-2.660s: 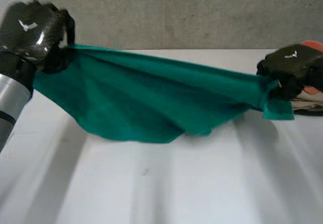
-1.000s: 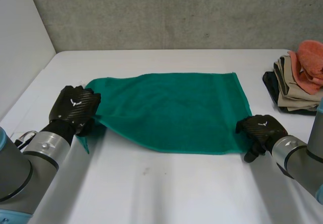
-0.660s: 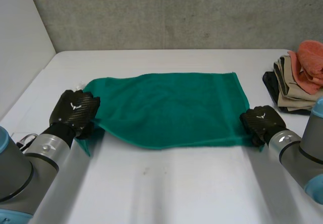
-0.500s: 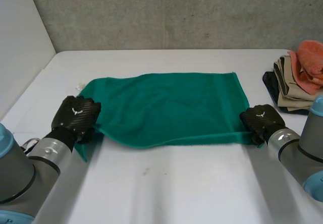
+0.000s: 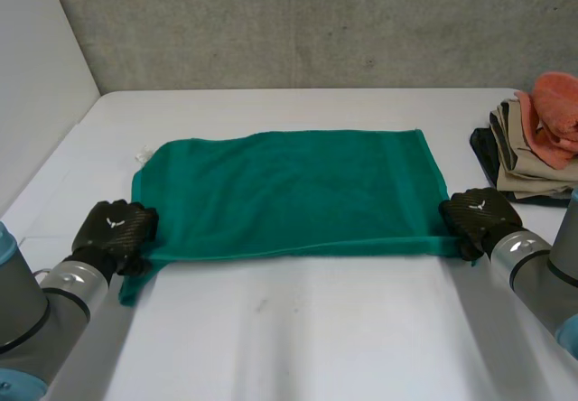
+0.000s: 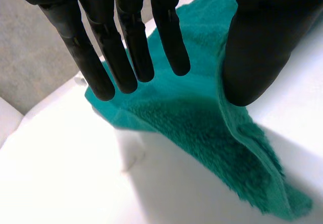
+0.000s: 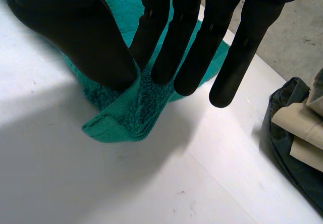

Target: Fold the laundry.

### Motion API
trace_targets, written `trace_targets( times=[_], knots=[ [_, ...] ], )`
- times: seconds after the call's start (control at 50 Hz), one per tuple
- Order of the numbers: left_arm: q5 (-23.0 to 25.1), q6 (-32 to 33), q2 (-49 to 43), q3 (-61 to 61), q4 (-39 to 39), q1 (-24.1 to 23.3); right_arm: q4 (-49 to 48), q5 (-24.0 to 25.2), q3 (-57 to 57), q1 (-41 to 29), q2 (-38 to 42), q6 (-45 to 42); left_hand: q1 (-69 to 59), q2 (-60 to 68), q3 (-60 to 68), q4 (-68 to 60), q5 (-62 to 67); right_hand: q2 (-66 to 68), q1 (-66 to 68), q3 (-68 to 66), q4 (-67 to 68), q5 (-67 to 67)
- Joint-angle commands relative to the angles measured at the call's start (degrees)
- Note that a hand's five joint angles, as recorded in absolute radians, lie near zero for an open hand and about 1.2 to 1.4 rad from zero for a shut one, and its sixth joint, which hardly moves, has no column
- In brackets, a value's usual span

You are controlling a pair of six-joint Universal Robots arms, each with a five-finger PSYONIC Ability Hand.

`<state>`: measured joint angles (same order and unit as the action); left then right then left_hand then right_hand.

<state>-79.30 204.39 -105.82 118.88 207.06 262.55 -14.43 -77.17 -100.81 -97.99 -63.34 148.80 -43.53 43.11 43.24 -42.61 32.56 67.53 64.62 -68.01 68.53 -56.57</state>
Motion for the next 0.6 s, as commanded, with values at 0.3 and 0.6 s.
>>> trace_targets(
  times=[0.3,0.6],
  knots=[
    [2.2,9.9,22.9,3.0,-33.1,0.6,37.7,-1.5,-2.0,0.4,-18.6,-27.1,-36.5,36.9,36.8,-37.4,37.4,12.5,15.4,-12.0,11.5,-13.4],
    [1.4,34.2,9.0,-3.7,-25.9,0.5,31.8,-5.1,2.2,1.4,-7.5,-30.3,-36.5,36.9,36.8,-37.4,37.4,12.5,15.4,-12.0,11.5,-13.4]
  ],
)
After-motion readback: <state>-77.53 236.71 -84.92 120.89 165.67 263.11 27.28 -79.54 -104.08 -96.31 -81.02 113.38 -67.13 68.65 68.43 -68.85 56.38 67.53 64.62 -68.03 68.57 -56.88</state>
